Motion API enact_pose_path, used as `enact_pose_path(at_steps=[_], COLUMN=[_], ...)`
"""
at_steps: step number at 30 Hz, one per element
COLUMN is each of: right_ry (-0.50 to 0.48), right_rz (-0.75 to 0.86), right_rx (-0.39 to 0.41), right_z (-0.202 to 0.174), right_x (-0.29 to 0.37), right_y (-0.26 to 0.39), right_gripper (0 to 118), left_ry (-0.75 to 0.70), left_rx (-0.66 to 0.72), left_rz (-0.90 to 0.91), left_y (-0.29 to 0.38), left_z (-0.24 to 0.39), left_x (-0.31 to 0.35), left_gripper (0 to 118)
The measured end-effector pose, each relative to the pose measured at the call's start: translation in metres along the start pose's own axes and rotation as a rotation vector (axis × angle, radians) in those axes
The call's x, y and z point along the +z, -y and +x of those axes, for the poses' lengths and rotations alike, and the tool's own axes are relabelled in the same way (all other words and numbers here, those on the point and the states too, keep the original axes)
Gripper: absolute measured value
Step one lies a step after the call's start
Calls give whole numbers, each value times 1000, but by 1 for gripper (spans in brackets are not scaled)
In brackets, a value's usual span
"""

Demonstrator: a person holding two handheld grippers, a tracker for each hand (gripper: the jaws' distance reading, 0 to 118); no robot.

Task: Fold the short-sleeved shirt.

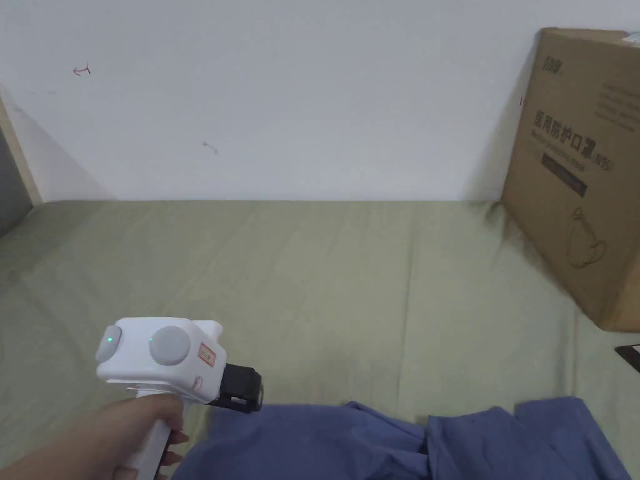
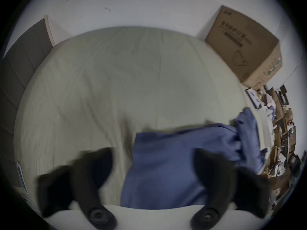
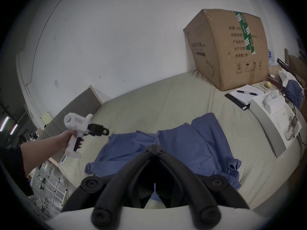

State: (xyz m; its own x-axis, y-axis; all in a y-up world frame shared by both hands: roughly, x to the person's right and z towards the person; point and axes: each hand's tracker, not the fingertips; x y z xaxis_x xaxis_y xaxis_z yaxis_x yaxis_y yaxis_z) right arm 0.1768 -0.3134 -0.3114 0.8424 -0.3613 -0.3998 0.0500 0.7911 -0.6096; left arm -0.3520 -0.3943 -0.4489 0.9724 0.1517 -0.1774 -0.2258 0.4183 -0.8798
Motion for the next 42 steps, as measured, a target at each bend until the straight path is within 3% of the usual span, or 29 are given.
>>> enact_pose_path(at_steps=[6, 7, 8, 10, 12, 13, 14, 15, 19, 23, 24, 25, 26, 27, 29, 33, 37, 39, 40, 42], right_ry=[8, 12, 19, 26, 24, 22, 19, 18, 59, 160, 142, 130, 145, 215, 299, 477, 521, 535, 535, 514], right_rz=[-55, -64, -72, -83, -81, -74, -65, -53, -21, -176, -260, -308, -350, -414, -408, -568, -715, -657, -663, -655], right_rx=[10, 8, 7, 4, -1, -7, -19, -32, -54, -58, -68, -88, -103, -117, -126, -160, -139, -63, -52, 12], right_z=[21, 23, 25, 27, 30, 31, 32, 37, 70, 110, 124, 137, 151, 159, 174, 197, 200, 189, 185, 172], right_x=[-33, -37, -40, -43, -44, -44, -43, -44, -59, -105, -122, -136, -148, -162, -179, -212, -230, -227, -228, -221], right_y=[7, 8, 10, 11, 12, 12, 9, 5, -33, -80, -89, -92, -97, -95, -92, -71, -45, -50, -52, -61], right_gripper=[0, 0, 0, 0, 0, 0, 0, 0, 0, 2, 19, 54, 109, 117, 104, 103, 96, 91, 83, 29], left_ry=[-86, -62, -57, -84, -100, -84, -73, 13, -56, -52, -50, -54, -59, -59, -53, -50, -56, -63, -66, -63], left_rx=[-127, -134, -137, -141, -132, -133, -150, -160, -254, -260, -262, -269, -275, -279, -282, -290, -294, -277, -265, -243], left_rz=[-110, -130, -125, -92, -41, -10, 0, -5, 33, 57, 70, 86, 96, 105, 107, 91, 68, 55, 51, 43], left_y=[-6, -2, 0, 3, 7, 11, 14, 12, 19, 17, 17, 18, 19, 19, 21, 22, 21, 20, 20, 21], left_z=[8, 11, 12, 15, 18, 19, 19, 21, 34, 39, 39, 40, 41, 45, 46, 46, 43, 39, 37, 36], left_x=[-61, -64, -65, -58, -46, -39, -33, -28, -13, 7, 11, 15, 17, 21, 24, 22, 14, 8, 7, 6], left_gripper=[115, 112, 99, 94, 71, 53, 20, 1, 1, 1, 1, 1, 1, 1, 1, 1, 1, 1, 1, 1])
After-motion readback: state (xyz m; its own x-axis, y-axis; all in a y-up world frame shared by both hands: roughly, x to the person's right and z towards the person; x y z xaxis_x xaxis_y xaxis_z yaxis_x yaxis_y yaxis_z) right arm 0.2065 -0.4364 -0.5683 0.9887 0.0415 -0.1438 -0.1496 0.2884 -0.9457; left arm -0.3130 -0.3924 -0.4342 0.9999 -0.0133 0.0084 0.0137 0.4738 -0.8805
